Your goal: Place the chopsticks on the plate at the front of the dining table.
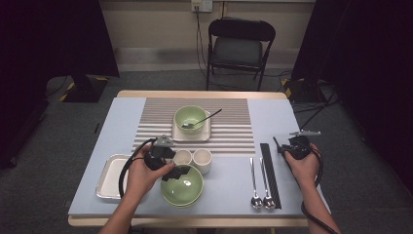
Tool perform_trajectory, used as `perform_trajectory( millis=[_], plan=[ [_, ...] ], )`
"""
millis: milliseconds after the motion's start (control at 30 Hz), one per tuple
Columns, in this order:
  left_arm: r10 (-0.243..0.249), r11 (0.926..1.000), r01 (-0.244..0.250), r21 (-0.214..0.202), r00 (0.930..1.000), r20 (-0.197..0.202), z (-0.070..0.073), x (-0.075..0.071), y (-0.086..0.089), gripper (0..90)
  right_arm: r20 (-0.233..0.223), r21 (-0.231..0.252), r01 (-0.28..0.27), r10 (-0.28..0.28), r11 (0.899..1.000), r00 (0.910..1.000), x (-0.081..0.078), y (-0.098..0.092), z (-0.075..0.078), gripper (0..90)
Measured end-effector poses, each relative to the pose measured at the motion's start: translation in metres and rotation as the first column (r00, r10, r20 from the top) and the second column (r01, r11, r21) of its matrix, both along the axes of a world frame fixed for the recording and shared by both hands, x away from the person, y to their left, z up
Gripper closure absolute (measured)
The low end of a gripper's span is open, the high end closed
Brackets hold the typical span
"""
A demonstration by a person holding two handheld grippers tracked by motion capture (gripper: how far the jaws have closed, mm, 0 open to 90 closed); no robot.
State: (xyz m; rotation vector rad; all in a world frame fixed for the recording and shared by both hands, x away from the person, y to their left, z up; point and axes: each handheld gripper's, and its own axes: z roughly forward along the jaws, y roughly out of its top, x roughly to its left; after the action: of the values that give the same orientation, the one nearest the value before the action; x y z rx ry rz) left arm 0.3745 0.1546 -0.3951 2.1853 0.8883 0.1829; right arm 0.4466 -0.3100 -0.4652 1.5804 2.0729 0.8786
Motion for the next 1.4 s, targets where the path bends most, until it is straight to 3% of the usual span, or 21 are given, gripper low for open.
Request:
perform_trajectory(
  millis=[100,167,233,333,500,633,733,833,1100,1133,1233,1400],
  plan=[
    [-0.003,1.0000,0.003,0.003,1.0000,0.002,0.002,-0.001,-0.001,18.8,-0.013,-0.012,-0.008,0.008,1.000,0.9999,-0.005,0.000,0.001,65.9],
    [-0.002,1.0000,0.002,-0.009,1.0000,0.005,0.001,-0.001,-0.002,18.8,0.004,-0.013,-0.008,0.008,1.000,1.0000,-0.007,0.000,0.000,65.1],
    [-0.006,1.0000,0.006,0.000,1.0000,0.006,0.001,-0.001,-0.003,18.8,0.019,-0.027,-0.017,0.017,0.999,0.9997,-0.010,0.000,-0.002,65.1],
    [-0.008,0.9999,0.008,0.007,1.0000,0.005,0.002,-0.002,-0.004,18.8,0.026,-0.012,0.000,0.000,1.000,0.9997,-0.011,-0.001,-0.003,65.8],
    [-0.015,0.9999,0.015,-0.001,0.9999,0.004,0.002,-0.002,-0.005,18.8,-0.015,-0.044,0.004,-0.005,0.999,0.9999,-0.014,0.000,0.001,70.9],
    [-0.009,1.0000,0.009,-0.004,0.9999,0.009,0.002,-0.003,-0.006,18.9,-0.004,-0.029,0.012,-0.012,1.000,0.9999,-0.016,-0.003,0.000,76.4],
    [-0.021,0.9998,0.021,0.007,0.9997,0.010,0.003,-0.003,-0.007,19.0,0.007,0.007,0.033,-0.033,0.999,0.9994,-0.020,-0.005,-0.002,85.6],
    [-0.018,0.9998,0.018,0.008,0.9997,0.016,0.003,-0.003,-0.008,19.0,0.014,0.031,0.058,-0.059,0.998,0.9982,-0.021,-0.005,-0.004,86.0],
    [-0.015,0.9997,0.015,-0.019,0.9999,0.003,0.003,-0.002,-0.010,18.6,-0.013,0.022,0.067,-0.067,0.998,0.9977,-0.018,-0.004,-0.001,86.3],
    [-0.016,0.9998,0.016,-0.011,0.9999,0.004,0.004,-0.001,-0.010,18.4,-0.020,0.031,0.071,-0.071,0.997,0.9973,-0.017,-0.004,-0.001,86.3],
    [0.001,0.9991,-0.001,-0.042,1.0000,-0.002,0.006,0.000,-0.010,17.6,-0.038,0.062,0.081,-0.079,0.995,0.9961,-0.016,-0.007,0.000,86.3],
    [-0.007,0.9996,0.007,-0.028,1.0000,-0.001,0.008,0.003,-0.014,17.5,-0.045,0.088,0.080,-0.076,0.993,0.9961,-0.014,-0.010,0.001,86.3]
  ],
)
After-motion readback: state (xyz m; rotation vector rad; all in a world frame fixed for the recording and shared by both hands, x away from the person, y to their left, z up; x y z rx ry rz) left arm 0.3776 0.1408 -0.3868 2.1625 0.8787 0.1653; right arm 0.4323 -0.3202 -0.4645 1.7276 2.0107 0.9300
